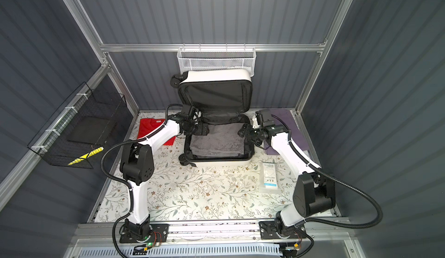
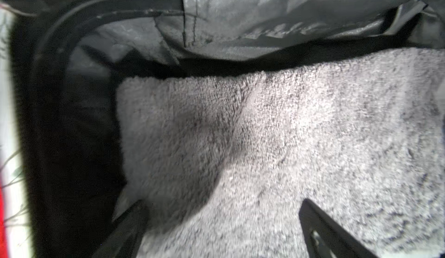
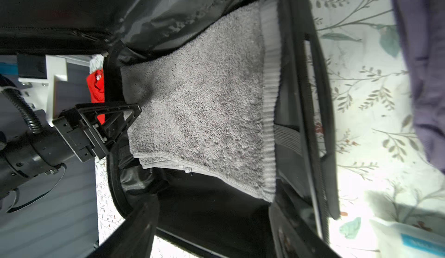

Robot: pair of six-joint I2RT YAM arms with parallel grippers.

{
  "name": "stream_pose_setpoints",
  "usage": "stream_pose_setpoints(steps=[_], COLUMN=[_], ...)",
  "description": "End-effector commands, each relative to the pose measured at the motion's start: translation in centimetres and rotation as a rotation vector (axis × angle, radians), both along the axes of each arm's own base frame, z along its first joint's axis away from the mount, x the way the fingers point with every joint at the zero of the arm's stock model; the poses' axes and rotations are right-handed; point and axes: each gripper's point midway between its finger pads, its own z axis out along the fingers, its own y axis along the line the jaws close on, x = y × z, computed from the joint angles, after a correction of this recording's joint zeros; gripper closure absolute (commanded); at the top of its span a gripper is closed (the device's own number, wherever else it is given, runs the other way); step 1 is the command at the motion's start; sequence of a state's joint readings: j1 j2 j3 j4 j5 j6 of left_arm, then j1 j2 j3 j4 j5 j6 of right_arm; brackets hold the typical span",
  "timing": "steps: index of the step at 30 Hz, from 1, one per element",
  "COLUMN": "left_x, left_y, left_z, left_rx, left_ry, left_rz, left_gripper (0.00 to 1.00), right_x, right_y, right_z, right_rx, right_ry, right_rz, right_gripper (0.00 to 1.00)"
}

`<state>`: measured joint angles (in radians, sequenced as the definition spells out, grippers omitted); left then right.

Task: Pack the luggage
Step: 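Open both grippers and withdraw them from the towel in the suitcase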

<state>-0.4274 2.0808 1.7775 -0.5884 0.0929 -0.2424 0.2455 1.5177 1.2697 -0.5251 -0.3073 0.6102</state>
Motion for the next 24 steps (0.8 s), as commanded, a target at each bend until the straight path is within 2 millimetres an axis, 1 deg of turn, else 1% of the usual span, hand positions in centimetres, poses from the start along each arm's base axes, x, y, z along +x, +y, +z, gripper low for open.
stream_pose_setpoints(steps=[1,4,8,11,12,13,17,20,22,24], left_x=[-1.2,-2.7,-5.4,-7.3,-7.7,-8.3,-10.3,-11.7,-12.9,-13.8], left_y=[-0.6,-1.7,-2.6,-2.9,-3.0,-3.2,-3.8,-4.7,-5.0,-5.5], left_z=[5.4,6.5,7.2,7.5,7.6,7.7,7.5,7.5,6.5,6.4], left_rx=[-0.024,-0.036,-0.046,-0.079,-0.09,-0.104,-0.137,-0.168,-0.175,-0.194], left_ry=[-0.077,-0.087,-0.085,-0.086,-0.086,-0.09,-0.077,-0.068,-0.046,-0.042], left_rz=[-0.037,-0.065,-0.092,-0.086,-0.083,-0.083,-0.081,-0.09,-0.095,-0.101], left_gripper=[0.0,0.0,0.0,0.0,0.0,0.0,0.0,0.0,0.0,0.0], right_x=[-0.8,-1.9,-3.5,-4.8,-5.3,-5.7,-7.0,-7.9,-8.6,-9.1], right_y=[-1.1,-2.5,-4.1,-4.9,-4.6,-4.7,-5.2,-5.8,-6.3,-7.1], right_z=[0.5,0.3,-0.2,-0.9,-0.9,-1.2,-2.5,-3.4,-4.0,-4.5], right_rx=[0.022,0.035,0.036,0.038,0.066,0.075,0.092,0.085,0.076,0.07], right_ry=[-0.022,-0.019,-0.011,-0.002,0.006,0.014,0.039,0.061,0.072,0.082], right_rz=[-0.031,-0.064,-0.102,-0.124,-0.108,-0.113,-0.133,-0.149,-0.164,-0.185], right_gripper=[0.24,0.23,0.21,0.2,0.2,0.2,0.19,0.19,0.19,0.19])
